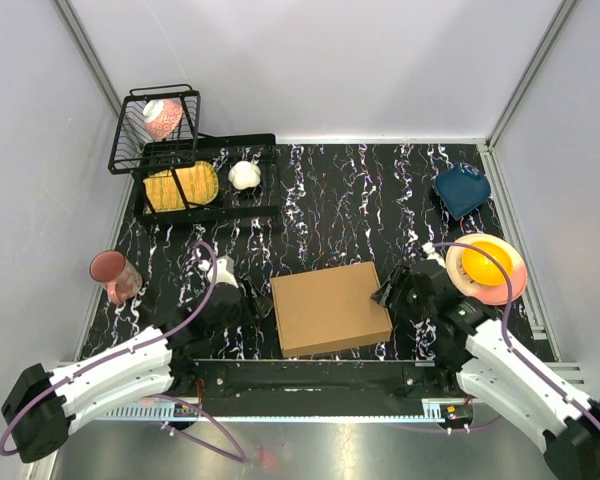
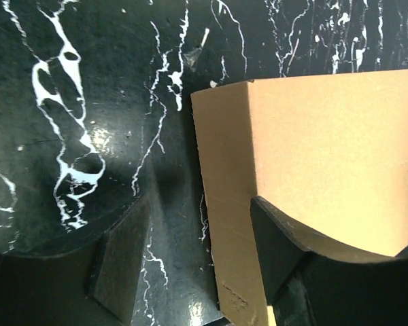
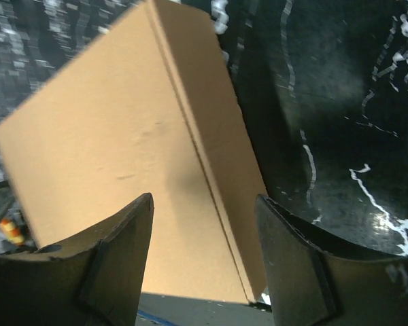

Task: Fold the paper box

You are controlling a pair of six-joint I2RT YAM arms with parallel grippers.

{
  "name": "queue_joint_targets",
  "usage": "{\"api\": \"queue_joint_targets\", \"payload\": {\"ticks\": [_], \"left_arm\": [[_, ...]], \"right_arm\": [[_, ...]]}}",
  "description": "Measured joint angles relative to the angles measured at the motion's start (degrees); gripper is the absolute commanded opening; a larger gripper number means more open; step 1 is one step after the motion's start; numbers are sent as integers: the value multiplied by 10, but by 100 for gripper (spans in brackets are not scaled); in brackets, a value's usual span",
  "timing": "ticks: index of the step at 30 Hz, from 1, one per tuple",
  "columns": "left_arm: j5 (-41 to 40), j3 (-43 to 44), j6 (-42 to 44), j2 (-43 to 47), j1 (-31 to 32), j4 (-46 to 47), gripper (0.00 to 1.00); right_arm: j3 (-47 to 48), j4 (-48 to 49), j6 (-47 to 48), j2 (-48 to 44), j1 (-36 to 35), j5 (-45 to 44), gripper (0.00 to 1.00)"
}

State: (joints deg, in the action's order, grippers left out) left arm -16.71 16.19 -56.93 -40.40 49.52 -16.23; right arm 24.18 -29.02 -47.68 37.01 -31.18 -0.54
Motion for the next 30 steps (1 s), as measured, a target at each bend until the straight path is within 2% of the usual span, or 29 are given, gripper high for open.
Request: {"api": "queue_joint_targets", "payload": {"ticks": [6,16,26,30], "left_arm": [[43,-37,-9,-21,-2,72,62],[47,-37,14,-122,-20,170,61],[77,92,56,-307,-143,212,59],[79,123,71,-315,-155,209,62]], "right_arm": [[2,39,-2,119,1,-3,66],[-12,132,-10,152,5,-26,65],[-77,262,-107,162,5,-42,66],[-74,263,-113,156,5,-51,71]]}}
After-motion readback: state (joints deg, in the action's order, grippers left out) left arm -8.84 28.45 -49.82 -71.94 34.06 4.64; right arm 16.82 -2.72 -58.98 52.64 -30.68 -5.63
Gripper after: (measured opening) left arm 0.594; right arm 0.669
